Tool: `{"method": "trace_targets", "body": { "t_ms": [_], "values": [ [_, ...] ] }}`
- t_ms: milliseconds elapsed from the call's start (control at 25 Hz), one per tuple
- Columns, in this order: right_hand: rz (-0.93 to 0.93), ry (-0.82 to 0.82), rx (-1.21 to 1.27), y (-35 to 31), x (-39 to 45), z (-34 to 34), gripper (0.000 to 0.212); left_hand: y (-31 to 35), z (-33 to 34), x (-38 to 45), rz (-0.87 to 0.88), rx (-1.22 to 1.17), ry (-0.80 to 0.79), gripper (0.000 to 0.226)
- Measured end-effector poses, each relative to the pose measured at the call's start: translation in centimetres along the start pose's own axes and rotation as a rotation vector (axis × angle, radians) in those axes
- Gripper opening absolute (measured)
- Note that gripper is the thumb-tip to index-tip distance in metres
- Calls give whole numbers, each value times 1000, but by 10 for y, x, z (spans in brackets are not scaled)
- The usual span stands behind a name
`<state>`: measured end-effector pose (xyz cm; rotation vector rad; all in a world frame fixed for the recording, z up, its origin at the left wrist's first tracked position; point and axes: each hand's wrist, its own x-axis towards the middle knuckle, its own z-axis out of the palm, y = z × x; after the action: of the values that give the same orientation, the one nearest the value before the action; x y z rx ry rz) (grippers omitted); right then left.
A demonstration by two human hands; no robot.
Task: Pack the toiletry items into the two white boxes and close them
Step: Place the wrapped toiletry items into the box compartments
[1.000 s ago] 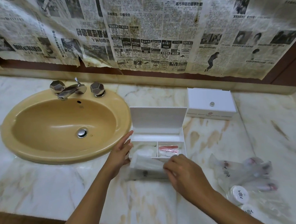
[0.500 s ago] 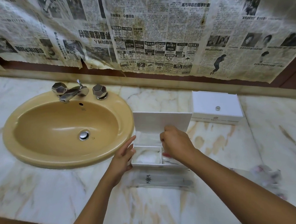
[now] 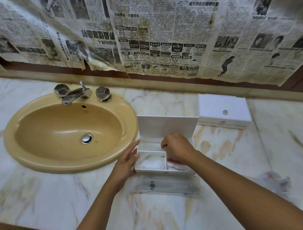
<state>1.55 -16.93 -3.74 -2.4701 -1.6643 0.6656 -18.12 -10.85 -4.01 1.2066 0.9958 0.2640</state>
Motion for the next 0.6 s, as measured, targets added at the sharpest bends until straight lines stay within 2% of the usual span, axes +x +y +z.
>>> {"method": "trace_targets", "body": {
  "t_ms": [80, 160, 320, 440, 600],
  "values": [
    [24, -45, 31, 2, -1, -2, 27, 1, 1, -1, 5, 7, 2, 40],
    [46, -68, 79, 0, -5, -5, 39, 1, 2, -2, 9, 6, 3, 40],
    [70, 9, 109, -7, -20, -2, 53, 2, 3, -4, 15, -4, 6, 38],
    [63, -83, 151, -8, -28, 9, 67, 2, 3, -5, 26, 1, 6, 39],
    [70, -121, 144, -6, -30, 13, 67, 1, 4, -6, 32, -4, 8, 38]
  ]
}}
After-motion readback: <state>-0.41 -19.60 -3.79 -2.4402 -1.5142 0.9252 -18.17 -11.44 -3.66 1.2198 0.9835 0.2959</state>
